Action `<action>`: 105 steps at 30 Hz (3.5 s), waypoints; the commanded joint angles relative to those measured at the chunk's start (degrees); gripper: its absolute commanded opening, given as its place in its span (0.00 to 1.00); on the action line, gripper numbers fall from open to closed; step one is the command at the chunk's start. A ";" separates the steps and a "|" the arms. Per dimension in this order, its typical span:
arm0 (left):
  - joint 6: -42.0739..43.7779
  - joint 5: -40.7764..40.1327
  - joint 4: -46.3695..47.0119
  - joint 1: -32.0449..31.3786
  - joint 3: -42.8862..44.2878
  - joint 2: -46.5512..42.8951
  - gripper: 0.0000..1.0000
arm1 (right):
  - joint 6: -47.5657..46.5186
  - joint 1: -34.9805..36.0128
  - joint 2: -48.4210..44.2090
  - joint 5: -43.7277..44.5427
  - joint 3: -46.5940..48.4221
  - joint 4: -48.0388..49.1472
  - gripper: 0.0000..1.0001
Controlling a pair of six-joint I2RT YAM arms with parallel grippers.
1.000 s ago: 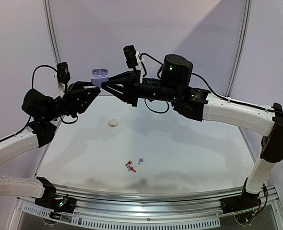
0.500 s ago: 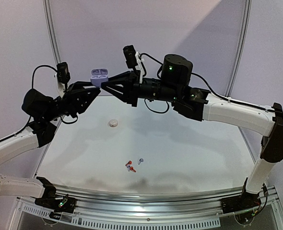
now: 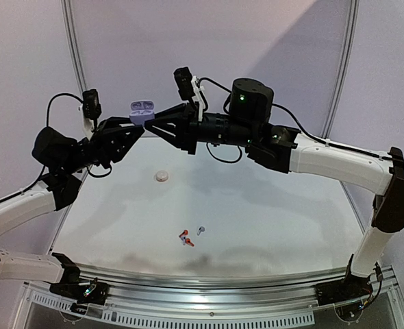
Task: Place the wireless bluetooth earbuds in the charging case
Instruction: Pass from the right arm to the left, then pick up the right earbud from the corner of the board.
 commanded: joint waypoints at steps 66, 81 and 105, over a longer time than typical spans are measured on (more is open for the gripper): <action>23.97 -31.94 11.72 -4.72 -30.89 -8.20 0.00 | 50.38 -0.32 37.26 29.45 27.21 -81.26 0.50; 23.77 -31.63 11.47 -4.71 -30.82 -8.76 0.00 | 49.12 1.27 40.46 29.38 26.90 -84.34 0.43; 23.68 -31.50 10.50 -4.51 -30.29 -8.17 0.00 | 42.73 1.30 36.41 27.82 20.83 -77.90 0.27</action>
